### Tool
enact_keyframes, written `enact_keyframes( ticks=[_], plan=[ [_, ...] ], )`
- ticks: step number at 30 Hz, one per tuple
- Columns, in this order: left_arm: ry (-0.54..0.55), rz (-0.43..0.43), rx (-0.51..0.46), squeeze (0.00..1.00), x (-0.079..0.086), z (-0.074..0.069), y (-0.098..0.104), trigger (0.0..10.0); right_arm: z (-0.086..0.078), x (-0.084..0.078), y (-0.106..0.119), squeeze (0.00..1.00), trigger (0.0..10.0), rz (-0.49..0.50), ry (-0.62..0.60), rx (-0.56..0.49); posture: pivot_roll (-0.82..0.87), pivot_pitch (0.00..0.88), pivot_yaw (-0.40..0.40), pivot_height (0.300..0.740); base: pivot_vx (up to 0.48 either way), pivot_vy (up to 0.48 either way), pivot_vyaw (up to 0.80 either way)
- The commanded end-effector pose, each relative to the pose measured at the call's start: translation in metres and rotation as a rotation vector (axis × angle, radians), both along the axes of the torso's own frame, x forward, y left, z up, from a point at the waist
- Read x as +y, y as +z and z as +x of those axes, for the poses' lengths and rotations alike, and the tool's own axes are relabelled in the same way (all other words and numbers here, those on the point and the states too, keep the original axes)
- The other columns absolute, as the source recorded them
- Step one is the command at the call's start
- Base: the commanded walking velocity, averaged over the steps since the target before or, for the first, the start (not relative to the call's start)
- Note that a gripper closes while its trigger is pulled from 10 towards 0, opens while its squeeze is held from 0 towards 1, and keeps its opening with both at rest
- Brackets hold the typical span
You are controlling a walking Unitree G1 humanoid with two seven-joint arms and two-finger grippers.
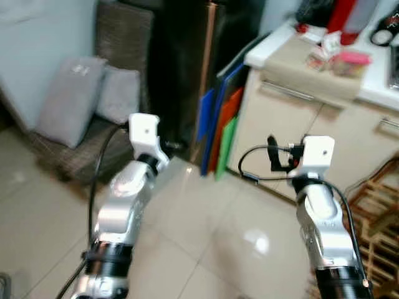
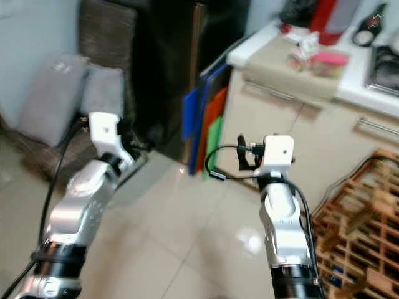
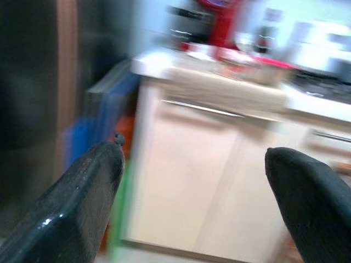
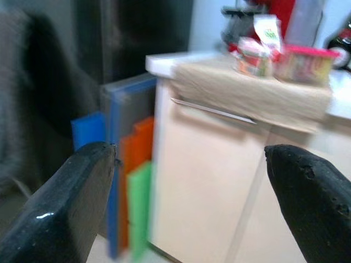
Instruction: Restocking fridge
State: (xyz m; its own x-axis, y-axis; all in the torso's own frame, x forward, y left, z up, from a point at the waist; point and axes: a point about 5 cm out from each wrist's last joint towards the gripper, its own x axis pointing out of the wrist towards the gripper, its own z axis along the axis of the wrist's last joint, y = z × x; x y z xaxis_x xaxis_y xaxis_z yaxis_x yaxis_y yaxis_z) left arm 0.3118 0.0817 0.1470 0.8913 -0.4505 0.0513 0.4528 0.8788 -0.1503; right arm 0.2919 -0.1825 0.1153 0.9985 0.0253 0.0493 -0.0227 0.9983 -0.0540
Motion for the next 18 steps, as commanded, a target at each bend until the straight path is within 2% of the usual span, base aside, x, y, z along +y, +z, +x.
enact_keyframes(
  ticks=[1,6,10,14,18],
  plan=[
    [0.031,0.018,-0.025,0.0,0.011,0.003,0.005,10.0,0.002,0.012,0.007,0.0,10.0,-0.012,0.058,-0.027,-0.01,0.0,-0.028,0.732,0.461,0.0,0.0],
    [0.059,0.003,-0.031,0.0,0.015,0.008,0.008,10.0,0.004,0.009,0.006,0.0,10.0,-0.004,0.042,-0.021,-0.01,0.0,-0.017,0.732,0.465,0.0,0.0],
    [0.048,0.031,-0.051,0.0,0.019,0.011,0.012,10.0,0.007,0.01,0.01,0.0,10.0,0.0,0.017,-0.036,-0.01,0.0,0.013,0.732,0.465,0.0,0.0],
    [0.032,0.051,-0.051,0.0,0.02,0.011,0.012,10.0,0.008,0.009,0.012,0.0,10.0,0.012,-0.016,-0.045,-0.02,0.0,0.03,0.732,0.465,0.0,-0.76],
    [0.005,0.059,-0.048,0.0,0.026,0.012,0.013,10.0,0.002,0.008,0.012,0.0,10.0,0.032,-0.054,-0.065,-0.05,0.0,0.058,0.732,0.465,0.0,-0.74]
  ],
)
